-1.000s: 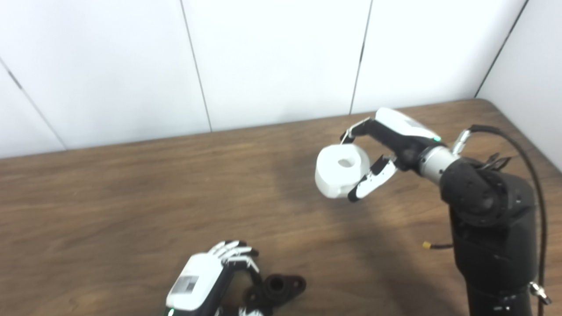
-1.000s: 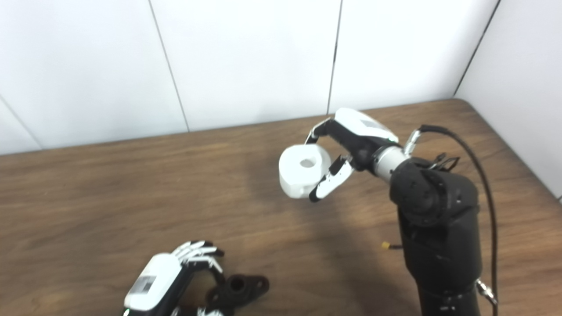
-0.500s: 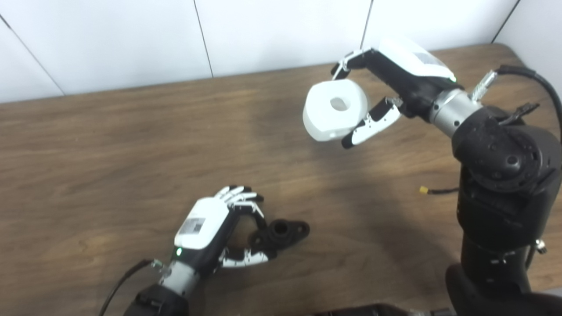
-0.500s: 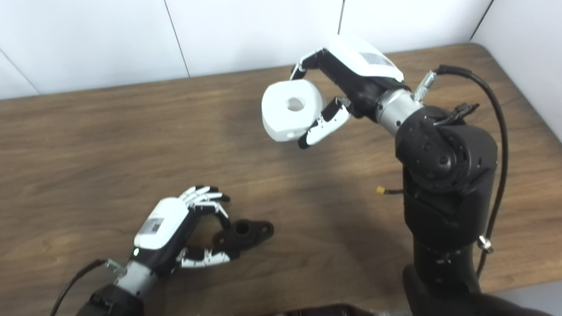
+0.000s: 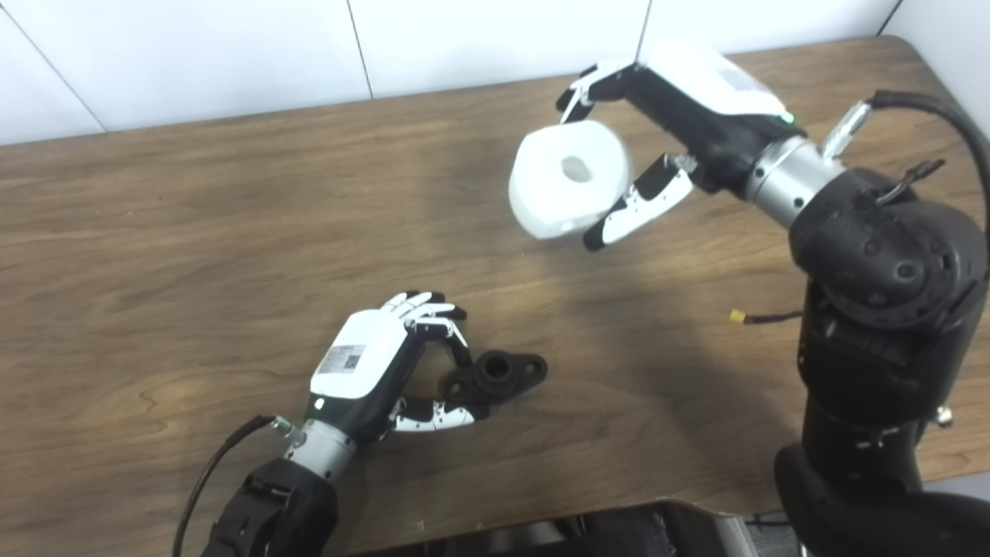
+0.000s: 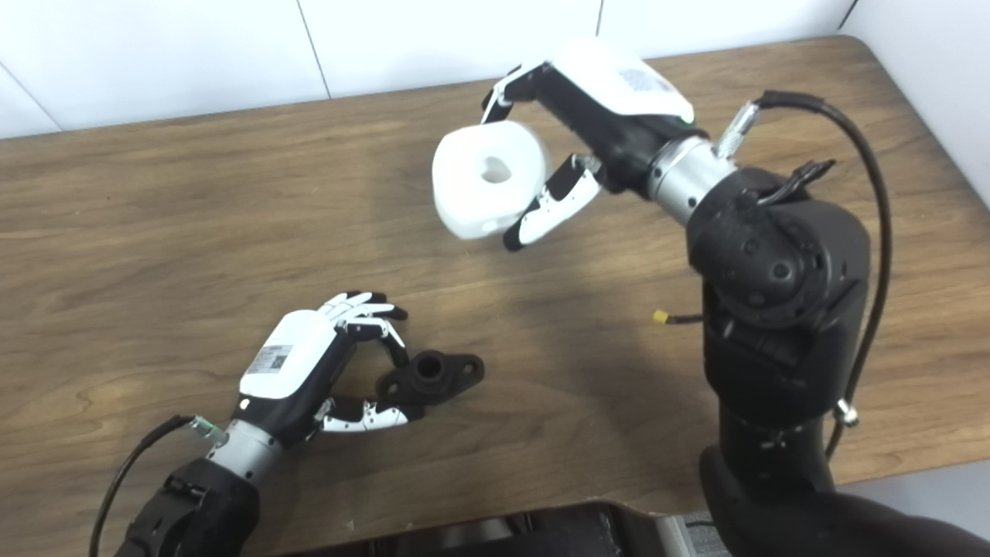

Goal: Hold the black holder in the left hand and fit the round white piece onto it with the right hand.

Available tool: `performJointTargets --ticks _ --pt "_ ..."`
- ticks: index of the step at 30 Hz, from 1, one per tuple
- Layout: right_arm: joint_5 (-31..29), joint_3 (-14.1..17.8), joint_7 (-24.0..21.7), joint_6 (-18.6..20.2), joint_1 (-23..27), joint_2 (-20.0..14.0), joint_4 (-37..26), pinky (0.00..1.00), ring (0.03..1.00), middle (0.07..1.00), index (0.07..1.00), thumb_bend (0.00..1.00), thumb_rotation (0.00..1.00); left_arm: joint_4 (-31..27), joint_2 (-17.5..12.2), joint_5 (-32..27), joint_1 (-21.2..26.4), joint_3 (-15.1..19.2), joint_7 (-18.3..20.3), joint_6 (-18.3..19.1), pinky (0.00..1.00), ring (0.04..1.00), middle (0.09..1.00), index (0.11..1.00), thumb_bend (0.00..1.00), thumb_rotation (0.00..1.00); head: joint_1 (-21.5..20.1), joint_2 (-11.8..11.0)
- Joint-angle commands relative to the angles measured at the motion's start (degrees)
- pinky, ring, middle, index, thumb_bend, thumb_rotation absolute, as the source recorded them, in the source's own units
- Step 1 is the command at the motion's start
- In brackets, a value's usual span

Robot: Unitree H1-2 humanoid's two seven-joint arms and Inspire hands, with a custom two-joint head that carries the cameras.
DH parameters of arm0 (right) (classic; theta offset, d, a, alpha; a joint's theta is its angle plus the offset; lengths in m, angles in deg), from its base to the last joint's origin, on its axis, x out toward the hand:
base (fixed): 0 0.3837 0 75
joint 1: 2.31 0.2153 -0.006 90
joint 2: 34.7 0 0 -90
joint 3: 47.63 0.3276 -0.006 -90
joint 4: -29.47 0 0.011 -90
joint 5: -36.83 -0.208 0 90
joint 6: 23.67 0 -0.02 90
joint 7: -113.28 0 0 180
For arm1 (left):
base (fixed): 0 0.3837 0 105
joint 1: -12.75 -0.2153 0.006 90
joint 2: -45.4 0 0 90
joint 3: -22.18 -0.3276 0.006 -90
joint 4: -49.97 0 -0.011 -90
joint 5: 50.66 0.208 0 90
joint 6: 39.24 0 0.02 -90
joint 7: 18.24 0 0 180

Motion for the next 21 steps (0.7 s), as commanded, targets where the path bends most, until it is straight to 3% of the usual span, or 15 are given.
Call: performJointTargets --ticks 1,14,21 --pt "0.25 -0.09 -6.75 -0.09 1.34 0.32 -1.90 0.91 0.901 0.798 0.484 0.52 0.13 0.81 -0.09 0.63 -0.93 -0.62 3.19 2.58 0.90 0.888 0.801 0.485 0.52 0.05 -0.05 0.07" --pt "-1.47 -2.28 -6.75 -0.08 2.18 -2.60 -1.38 0.93 0.897 0.795 0.484 0.52 0.14 0.82 0.46 1.07 -0.16 -0.51 3.48 2.79 0.90 0.883 0.797 0.485 0.52 0.05 -2.66 0.23" --pt "-1.87 -3.02 -6.75 -0.08 1.40 -2.84 -1.40 0.87 0.900 0.788 0.484 0.52 0.13 1.13 0.57 0.80 0.45 -0.35 3.39 2.86 0.90 0.880 0.796 0.485 0.52 0.05 -3.26 0.79"
